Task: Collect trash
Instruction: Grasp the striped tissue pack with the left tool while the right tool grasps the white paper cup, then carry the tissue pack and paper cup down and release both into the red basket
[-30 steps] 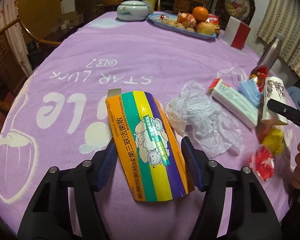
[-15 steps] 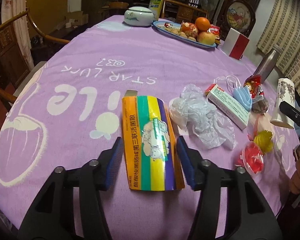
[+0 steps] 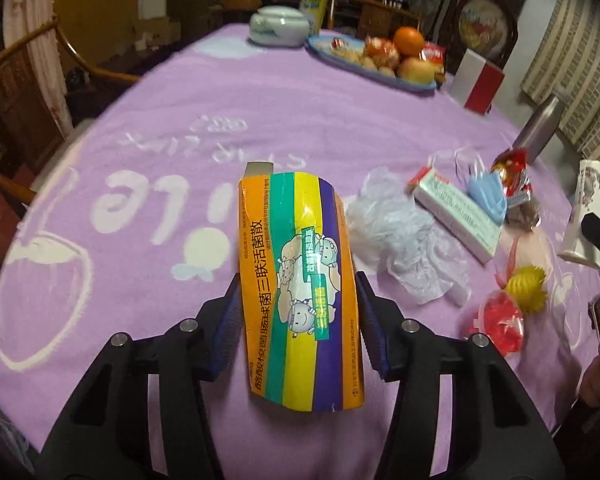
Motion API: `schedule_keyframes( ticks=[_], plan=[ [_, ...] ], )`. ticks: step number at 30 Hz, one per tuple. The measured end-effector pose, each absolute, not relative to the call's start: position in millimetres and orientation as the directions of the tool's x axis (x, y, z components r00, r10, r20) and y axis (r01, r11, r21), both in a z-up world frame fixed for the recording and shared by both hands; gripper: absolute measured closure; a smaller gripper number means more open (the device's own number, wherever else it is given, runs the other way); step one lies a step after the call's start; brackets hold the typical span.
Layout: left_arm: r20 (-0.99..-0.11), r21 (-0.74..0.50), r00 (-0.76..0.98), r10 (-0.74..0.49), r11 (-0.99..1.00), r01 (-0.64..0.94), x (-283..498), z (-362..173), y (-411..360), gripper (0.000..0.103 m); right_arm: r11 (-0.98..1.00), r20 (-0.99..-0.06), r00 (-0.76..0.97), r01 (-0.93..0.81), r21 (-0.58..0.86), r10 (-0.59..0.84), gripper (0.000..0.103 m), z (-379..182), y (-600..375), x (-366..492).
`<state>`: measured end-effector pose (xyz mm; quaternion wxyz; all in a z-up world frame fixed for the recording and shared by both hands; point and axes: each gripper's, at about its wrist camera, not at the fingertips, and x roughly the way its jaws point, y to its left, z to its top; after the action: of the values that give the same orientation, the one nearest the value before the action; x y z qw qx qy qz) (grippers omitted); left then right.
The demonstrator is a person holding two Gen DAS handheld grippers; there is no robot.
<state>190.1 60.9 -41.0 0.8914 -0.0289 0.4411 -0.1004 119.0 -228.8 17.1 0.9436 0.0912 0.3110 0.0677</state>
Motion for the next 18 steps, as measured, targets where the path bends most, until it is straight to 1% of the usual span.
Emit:
schedule_keyframes(
  ticks=[8, 18],
  plan=[
    [-0.727, -0.147, 0.660, -0.188, 0.982, 0.118, 137, 0, 95, 0.050, 0.952, -0.541, 0.793, -0.161, 0.259, 0.281, 0.026, 32, -210, 93],
    [-0.700, -0.142, 0.706, -0.111, 0.990, 0.016, 55, 8, 152, 0.049, 0.921, -0.515, 0.764, -0.294, 0.257, 0.388, 0.026, 50, -158, 54]
  ],
)
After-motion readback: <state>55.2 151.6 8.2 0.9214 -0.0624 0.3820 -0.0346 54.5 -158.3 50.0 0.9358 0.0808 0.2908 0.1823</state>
